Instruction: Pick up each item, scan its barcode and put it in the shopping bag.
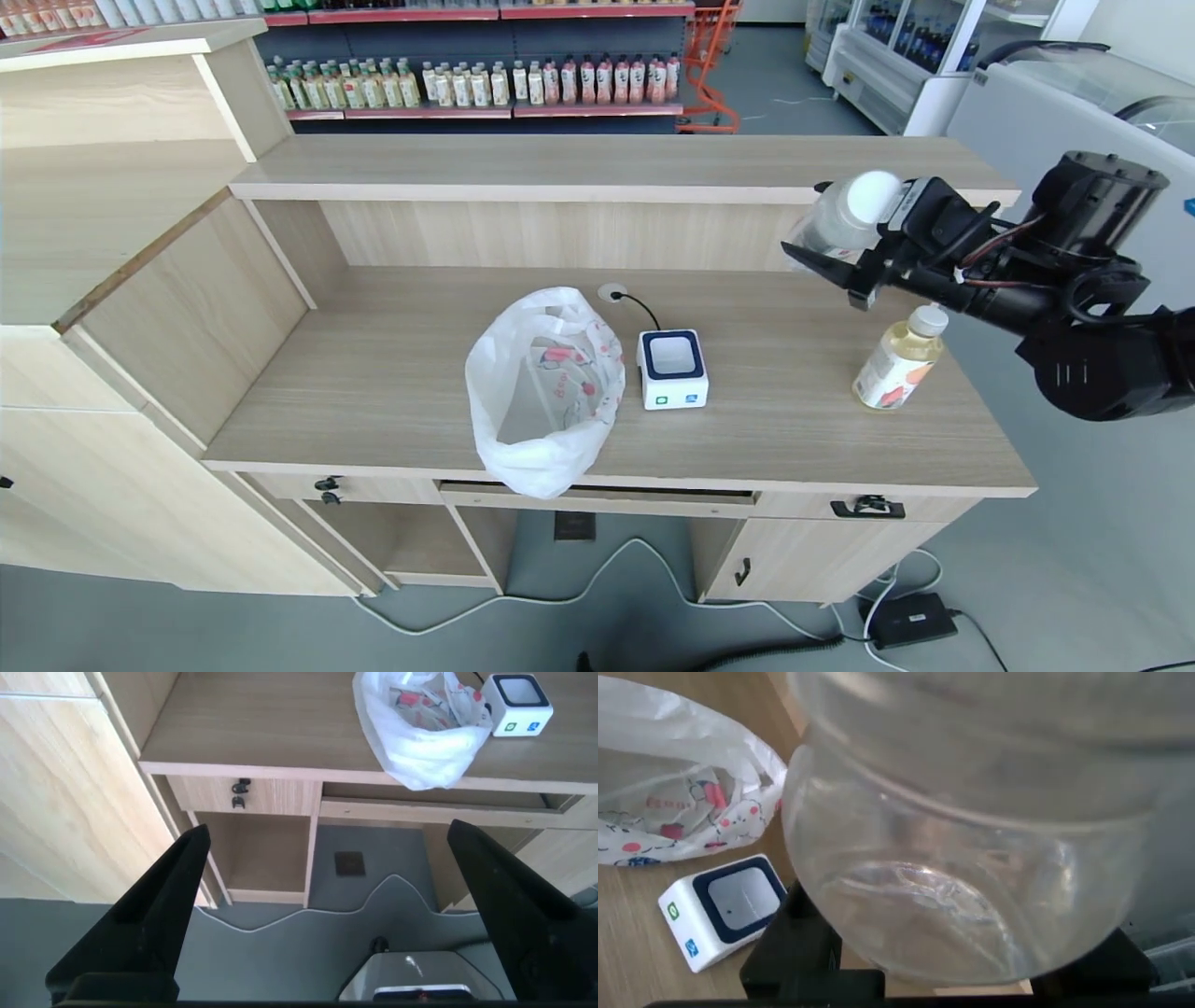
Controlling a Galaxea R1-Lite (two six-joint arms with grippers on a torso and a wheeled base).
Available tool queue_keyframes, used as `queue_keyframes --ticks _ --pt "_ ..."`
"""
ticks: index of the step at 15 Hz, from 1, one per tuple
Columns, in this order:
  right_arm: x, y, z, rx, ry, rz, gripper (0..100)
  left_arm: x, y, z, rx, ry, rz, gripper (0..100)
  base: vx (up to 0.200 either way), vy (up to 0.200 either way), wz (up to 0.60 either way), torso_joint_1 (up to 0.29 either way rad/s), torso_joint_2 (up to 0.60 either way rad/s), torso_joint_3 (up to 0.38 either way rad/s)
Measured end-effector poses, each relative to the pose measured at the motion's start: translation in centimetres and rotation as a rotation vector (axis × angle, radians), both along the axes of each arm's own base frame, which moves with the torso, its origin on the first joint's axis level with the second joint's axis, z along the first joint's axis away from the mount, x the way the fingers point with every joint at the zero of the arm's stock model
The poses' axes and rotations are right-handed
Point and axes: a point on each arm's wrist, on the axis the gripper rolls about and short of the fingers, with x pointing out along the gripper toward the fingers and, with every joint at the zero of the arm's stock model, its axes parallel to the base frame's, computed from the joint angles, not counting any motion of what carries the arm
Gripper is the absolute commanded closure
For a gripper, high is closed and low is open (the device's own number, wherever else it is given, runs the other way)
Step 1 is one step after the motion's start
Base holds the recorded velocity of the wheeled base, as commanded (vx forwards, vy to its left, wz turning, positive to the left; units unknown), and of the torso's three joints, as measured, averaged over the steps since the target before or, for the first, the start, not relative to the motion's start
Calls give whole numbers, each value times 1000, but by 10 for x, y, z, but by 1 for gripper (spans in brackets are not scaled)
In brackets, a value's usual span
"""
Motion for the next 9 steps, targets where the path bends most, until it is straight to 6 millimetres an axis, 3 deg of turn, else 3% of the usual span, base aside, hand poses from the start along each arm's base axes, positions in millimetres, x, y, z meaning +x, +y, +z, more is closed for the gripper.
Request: queue_keyframes --ticks 3,9 --pt "8 7 -5 2 -25 19 100 0 0 0 -1 0 0 0 0 200 0 9 4 -7" --pt "34 6 -21 89 67 -20 100 0 0 0 -3 -1 2 0 0 0 0 0 0 0"
